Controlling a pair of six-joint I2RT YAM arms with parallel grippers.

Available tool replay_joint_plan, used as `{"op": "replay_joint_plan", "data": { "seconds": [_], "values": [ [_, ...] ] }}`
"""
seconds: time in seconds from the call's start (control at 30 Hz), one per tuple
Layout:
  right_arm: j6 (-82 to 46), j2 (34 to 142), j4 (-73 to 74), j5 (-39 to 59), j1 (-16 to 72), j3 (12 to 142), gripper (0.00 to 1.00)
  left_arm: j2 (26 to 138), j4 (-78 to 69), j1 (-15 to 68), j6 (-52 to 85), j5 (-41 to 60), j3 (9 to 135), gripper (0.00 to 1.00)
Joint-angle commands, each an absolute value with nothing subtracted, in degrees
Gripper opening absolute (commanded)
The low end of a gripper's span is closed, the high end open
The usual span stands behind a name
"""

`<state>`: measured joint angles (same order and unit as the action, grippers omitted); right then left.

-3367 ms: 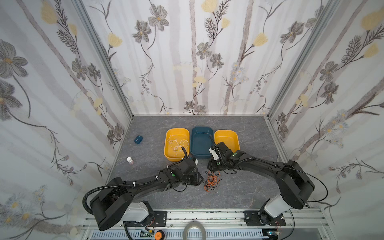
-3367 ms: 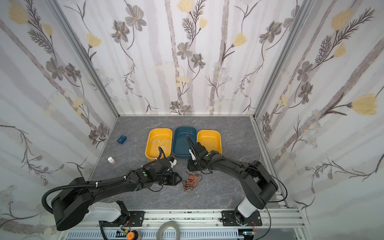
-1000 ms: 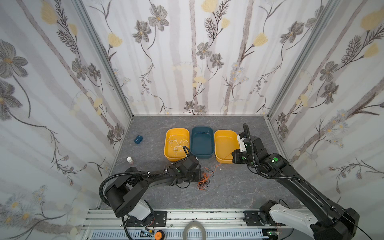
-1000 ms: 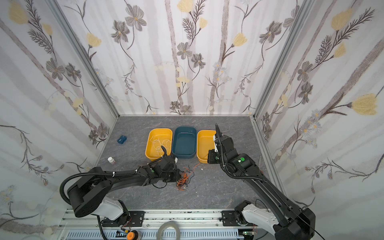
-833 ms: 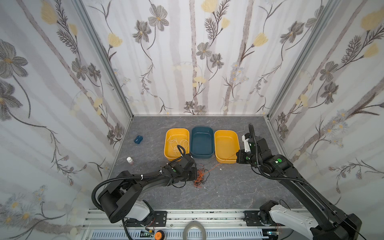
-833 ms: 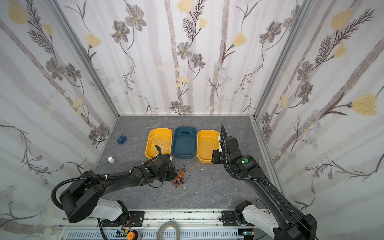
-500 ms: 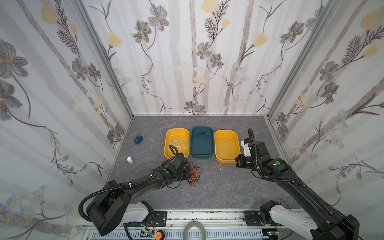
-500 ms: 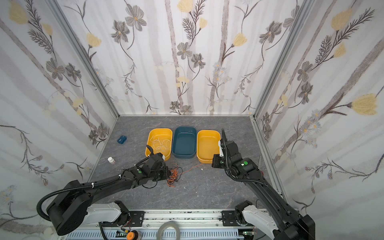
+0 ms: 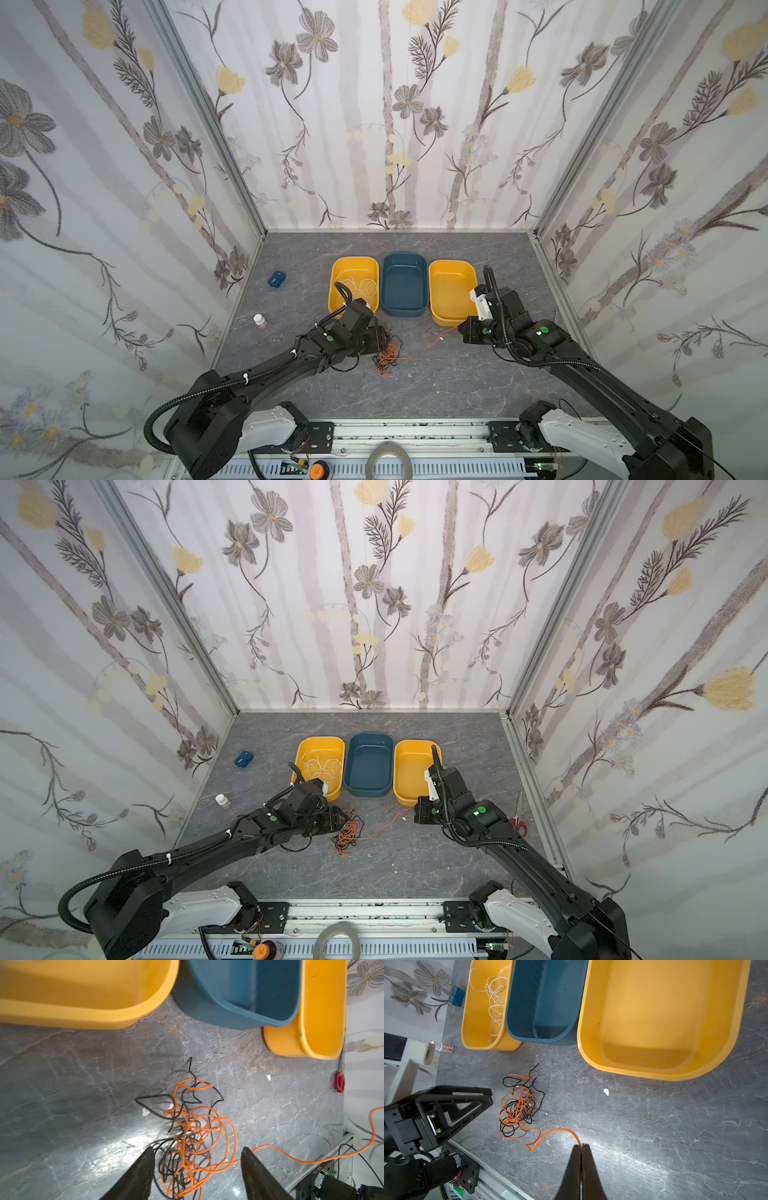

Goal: Untangle the cables

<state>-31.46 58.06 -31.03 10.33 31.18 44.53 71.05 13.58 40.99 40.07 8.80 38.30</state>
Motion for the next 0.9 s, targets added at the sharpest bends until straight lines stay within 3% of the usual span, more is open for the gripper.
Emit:
{"op": "replay_joint_plan", "data": {
  "seconds": [0.0,0.3,0.47,0.67,0.87],
  "values": [
    [-31.6,57.9,-30.0,10.0,31.7,44.5,0.00,73.7,16.2,41.1,34.7,9.1,41.4,0.67],
    [-31.7,56.4,-30.8,8.3,32.3,43.6,0.00,86.7,13.4,41.8,31.2,15.9,48.9,0.65],
    [-31.7,55.5,-31.2,7.4,32.2,42.8,0.00,93.0,19.5,43.2,29.6,12.1,51.7,0.62],
    [-31.5,55.0,-32.2,6.0,32.1,42.3,0.00,93.1,21.6,42.5,32.7,6.9,50.8,0.49],
    [-30.9,52.6,-34.1,3.4,31.0,41.3,0.00,90.3,21.2,40.2,36.8,4.9,48.3,0.27]
  ]
}}
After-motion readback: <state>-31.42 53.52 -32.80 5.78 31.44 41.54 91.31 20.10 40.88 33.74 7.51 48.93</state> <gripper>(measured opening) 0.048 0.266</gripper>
